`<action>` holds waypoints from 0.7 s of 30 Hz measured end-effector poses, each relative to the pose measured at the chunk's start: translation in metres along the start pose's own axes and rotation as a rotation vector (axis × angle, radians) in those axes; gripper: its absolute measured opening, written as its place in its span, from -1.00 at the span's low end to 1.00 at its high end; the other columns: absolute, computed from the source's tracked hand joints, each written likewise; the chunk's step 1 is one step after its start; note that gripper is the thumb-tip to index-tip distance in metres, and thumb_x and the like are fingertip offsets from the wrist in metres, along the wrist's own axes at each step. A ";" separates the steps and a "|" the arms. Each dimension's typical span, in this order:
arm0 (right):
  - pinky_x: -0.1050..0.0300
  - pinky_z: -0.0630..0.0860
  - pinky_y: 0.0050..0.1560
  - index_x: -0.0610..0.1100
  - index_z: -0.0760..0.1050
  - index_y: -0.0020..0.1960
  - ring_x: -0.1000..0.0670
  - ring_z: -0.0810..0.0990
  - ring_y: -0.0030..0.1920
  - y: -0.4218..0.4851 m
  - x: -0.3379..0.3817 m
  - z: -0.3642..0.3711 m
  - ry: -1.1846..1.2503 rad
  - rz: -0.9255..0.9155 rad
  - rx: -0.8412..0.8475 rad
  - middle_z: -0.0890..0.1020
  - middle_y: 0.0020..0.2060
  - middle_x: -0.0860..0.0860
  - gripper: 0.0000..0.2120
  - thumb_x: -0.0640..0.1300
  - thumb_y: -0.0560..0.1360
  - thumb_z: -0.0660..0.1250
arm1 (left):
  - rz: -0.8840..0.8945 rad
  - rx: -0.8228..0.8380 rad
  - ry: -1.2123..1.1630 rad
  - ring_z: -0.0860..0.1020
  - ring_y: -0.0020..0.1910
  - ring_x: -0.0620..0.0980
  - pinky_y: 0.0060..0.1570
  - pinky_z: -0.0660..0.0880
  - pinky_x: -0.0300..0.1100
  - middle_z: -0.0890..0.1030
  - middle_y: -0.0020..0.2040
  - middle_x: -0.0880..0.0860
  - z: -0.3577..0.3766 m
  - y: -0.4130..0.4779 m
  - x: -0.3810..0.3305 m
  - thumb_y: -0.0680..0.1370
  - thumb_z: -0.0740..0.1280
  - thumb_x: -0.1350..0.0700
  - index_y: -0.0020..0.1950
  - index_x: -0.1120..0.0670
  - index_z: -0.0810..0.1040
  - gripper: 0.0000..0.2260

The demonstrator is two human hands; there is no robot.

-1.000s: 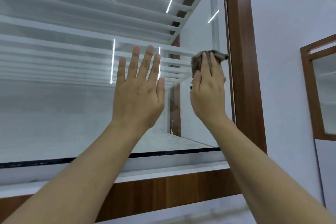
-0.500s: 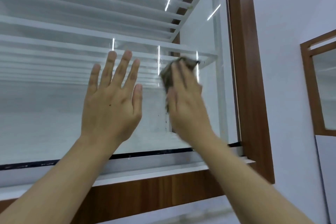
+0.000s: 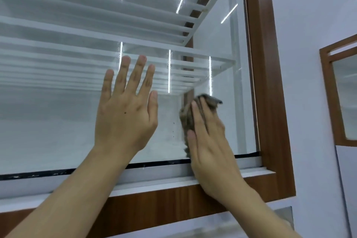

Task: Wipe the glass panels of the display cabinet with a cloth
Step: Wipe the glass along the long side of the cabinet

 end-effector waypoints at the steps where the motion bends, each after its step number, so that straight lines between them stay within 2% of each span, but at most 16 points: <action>1: -0.14 -0.01 0.61 0.00 -0.15 0.63 0.14 -0.21 0.60 -0.004 -0.014 -0.006 -0.003 0.048 -0.015 -0.10 0.63 0.04 -0.45 0.04 0.67 -0.13 | -0.002 0.000 0.005 -0.12 0.65 0.05 0.60 -0.12 0.11 -0.03 0.67 0.02 0.000 -0.001 0.000 0.70 -0.11 -0.07 0.66 0.04 0.03 -0.48; 3: -0.16 -0.01 0.61 0.01 -0.16 0.62 0.12 -0.19 0.60 0.022 -0.042 -0.018 0.029 0.224 -0.069 -0.10 0.63 0.03 -0.48 0.03 0.70 -0.11 | -0.005 0.003 0.011 -0.13 0.65 0.05 0.60 -0.13 0.11 -0.04 0.67 0.03 0.001 -0.001 -0.001 0.70 -0.11 -0.07 0.66 0.04 0.01 -0.48; 5: -0.17 -0.04 0.60 -0.09 -0.09 0.63 0.01 -0.13 0.61 0.068 -0.046 -0.025 0.044 0.316 -0.147 -0.06 0.63 -0.05 -0.49 -0.08 0.72 -0.06 | -0.007 0.004 0.010 -0.14 0.65 0.05 0.60 -0.14 0.11 -0.06 0.67 0.02 0.001 0.000 -0.001 0.70 -0.12 -0.07 0.66 0.04 0.00 -0.48; 7: -0.17 -0.03 0.60 -0.12 -0.04 0.64 -0.01 -0.09 0.60 0.091 -0.020 -0.021 0.084 0.253 -0.181 -0.02 0.63 -0.07 -0.50 -0.10 0.72 -0.06 | -0.009 0.003 0.000 -0.13 0.65 0.04 0.60 -0.15 0.09 -0.05 0.67 0.01 0.001 0.001 0.000 0.70 -0.12 -0.08 0.66 0.03 0.01 -0.48; 8: -0.14 -0.04 0.61 -0.13 -0.05 0.64 -0.01 -0.11 0.61 0.085 -0.005 -0.013 0.087 0.177 -0.142 -0.04 0.63 -0.06 -0.48 -0.06 0.71 -0.08 | -0.007 0.002 -0.006 -0.12 0.65 0.04 0.60 -0.15 0.08 -0.04 0.67 0.01 0.000 0.001 0.001 0.70 -0.12 -0.07 0.66 0.03 0.03 -0.48; 11: -0.09 -0.15 0.61 -0.10 -0.25 0.63 0.03 -0.30 0.60 0.018 0.017 0.007 -0.040 -0.016 0.085 -0.24 0.62 0.00 -0.39 0.04 0.64 -0.20 | 0.000 -0.011 -0.016 -0.10 0.65 0.04 0.60 -0.15 0.07 -0.01 0.67 0.02 0.000 0.001 0.001 0.70 -0.11 -0.06 0.66 0.04 0.05 -0.48; 14: -0.14 -0.12 0.61 -0.10 -0.20 0.64 0.07 -0.30 0.60 0.004 -0.027 -0.008 -0.099 0.092 0.077 -0.22 0.63 0.01 -0.41 0.05 0.66 -0.22 | -0.006 -0.012 -0.019 -0.11 0.65 0.04 0.60 -0.17 0.07 -0.02 0.67 0.02 0.000 0.000 -0.001 0.70 -0.12 -0.06 0.65 0.03 0.03 -0.49; 17: -0.14 -0.07 0.61 -0.14 -0.09 0.64 -0.06 -0.11 0.61 0.074 -0.044 -0.025 -0.024 0.262 -0.097 -0.07 0.63 -0.08 -0.48 -0.06 0.72 -0.10 | -0.004 -0.011 -0.019 -0.12 0.65 0.04 0.60 -0.19 0.05 -0.03 0.67 0.02 0.000 0.000 -0.001 0.70 -0.13 -0.06 0.66 0.03 0.02 -0.49; 19: -0.14 -0.04 0.61 -0.15 -0.03 0.63 -0.09 -0.06 0.61 0.101 -0.022 -0.022 0.066 0.228 -0.146 -0.01 0.63 -0.09 -0.48 -0.07 0.70 -0.08 | -0.005 -0.020 -0.026 -0.11 0.65 0.03 0.60 -0.19 0.04 -0.01 0.67 0.02 0.000 0.001 0.000 0.70 -0.11 -0.05 0.65 0.03 0.04 -0.49; 21: -0.11 -0.06 0.62 -0.15 -0.07 0.64 -0.05 -0.12 0.62 0.078 0.006 -0.005 0.078 0.110 -0.081 -0.04 0.63 -0.08 -0.44 -0.02 0.69 -0.10 | -0.004 -0.034 -0.039 -0.08 0.65 0.04 0.60 -0.18 0.02 0.03 0.66 0.02 -0.001 0.002 0.001 0.70 -0.09 -0.03 0.65 0.04 0.09 -0.50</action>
Point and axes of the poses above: each hand's wrist, its own y-axis towards the middle knuckle, its own z-axis out of the palm, x = y × z, the point moved 5 cm from there along y, towards the middle knuckle
